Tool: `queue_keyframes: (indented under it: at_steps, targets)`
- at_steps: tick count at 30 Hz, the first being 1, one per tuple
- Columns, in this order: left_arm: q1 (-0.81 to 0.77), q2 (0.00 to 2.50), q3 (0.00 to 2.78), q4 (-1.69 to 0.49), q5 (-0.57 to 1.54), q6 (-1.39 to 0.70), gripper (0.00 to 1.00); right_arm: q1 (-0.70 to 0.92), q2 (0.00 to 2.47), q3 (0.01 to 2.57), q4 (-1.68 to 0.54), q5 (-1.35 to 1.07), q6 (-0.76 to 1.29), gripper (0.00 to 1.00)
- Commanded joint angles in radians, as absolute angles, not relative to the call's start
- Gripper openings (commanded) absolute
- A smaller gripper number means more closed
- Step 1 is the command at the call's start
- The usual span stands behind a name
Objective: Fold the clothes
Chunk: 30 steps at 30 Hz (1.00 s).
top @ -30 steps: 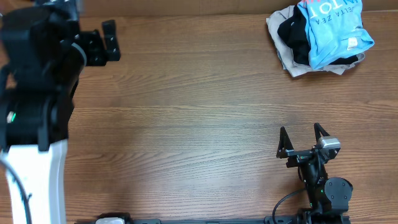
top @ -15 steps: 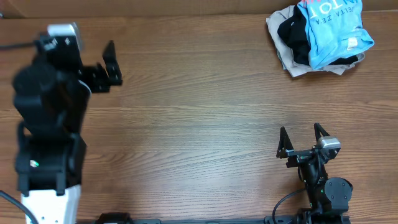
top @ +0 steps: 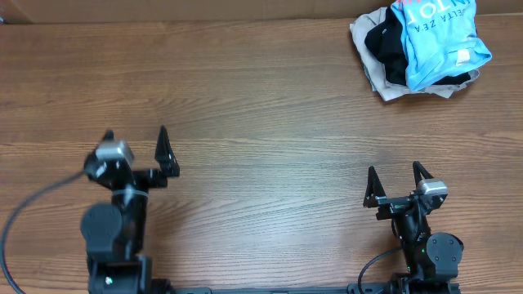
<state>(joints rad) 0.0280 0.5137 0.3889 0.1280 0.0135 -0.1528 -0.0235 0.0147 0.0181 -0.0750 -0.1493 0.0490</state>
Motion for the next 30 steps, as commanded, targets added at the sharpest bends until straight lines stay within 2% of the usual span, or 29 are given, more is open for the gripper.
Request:
queue_keyframes:
  at_steps: [1, 16, 21, 24, 30]
  targets:
    - [0.034, 0.39, 0.267, 0.136, -0.03, -0.161, 1.0, -0.016, 0.002, 0.008, -0.068, -0.142, 0.048, 1.0]
    - [0.096, 0.069, 0.005, 0.107, 0.027, -0.155, 1.0, -0.016, 0.002, 0.008, -0.069, -0.142, 0.048, 1.0]
    - [0.107, 0.03, 0.005, 0.036, 0.019, -0.157, 1.0, -0.016, 0.002, 0.008, -0.068, -0.142, 0.048, 1.0]
    - [0.108, 0.003, 0.005, -0.084, -0.015, -0.156, 1.0, -0.016, 0.002, 0.008, -0.069, -0.142, 0.048, 1.0]
    - [0.113, 0.004, 0.005, -0.078, -0.007, -0.146, 1.0, -0.016, 0.002, 0.008, -0.068, -0.142, 0.048, 1.0]
